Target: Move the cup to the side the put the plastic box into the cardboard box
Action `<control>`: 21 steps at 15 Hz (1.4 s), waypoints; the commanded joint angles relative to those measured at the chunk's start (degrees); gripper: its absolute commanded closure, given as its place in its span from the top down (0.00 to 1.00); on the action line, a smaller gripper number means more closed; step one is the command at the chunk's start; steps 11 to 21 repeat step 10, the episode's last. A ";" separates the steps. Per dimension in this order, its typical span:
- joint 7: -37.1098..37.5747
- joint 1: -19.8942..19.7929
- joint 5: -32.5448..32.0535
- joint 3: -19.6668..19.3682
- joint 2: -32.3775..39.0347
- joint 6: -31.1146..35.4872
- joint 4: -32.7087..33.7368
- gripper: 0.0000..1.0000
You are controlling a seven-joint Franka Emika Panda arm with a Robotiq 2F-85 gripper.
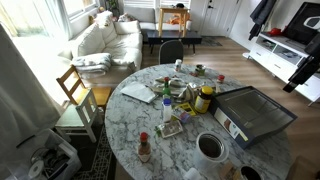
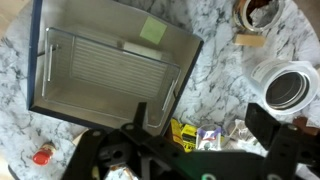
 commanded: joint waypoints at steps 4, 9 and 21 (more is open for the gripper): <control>0.97 -0.48 -1.10 -0.45 -3.09 -8.47 3.96 1.00; 1.38 -0.59 -1.48 -0.36 -3.37 -8.92 4.28 1.00; 1.39 -0.59 -1.50 -0.36 -3.37 -8.92 4.29 1.00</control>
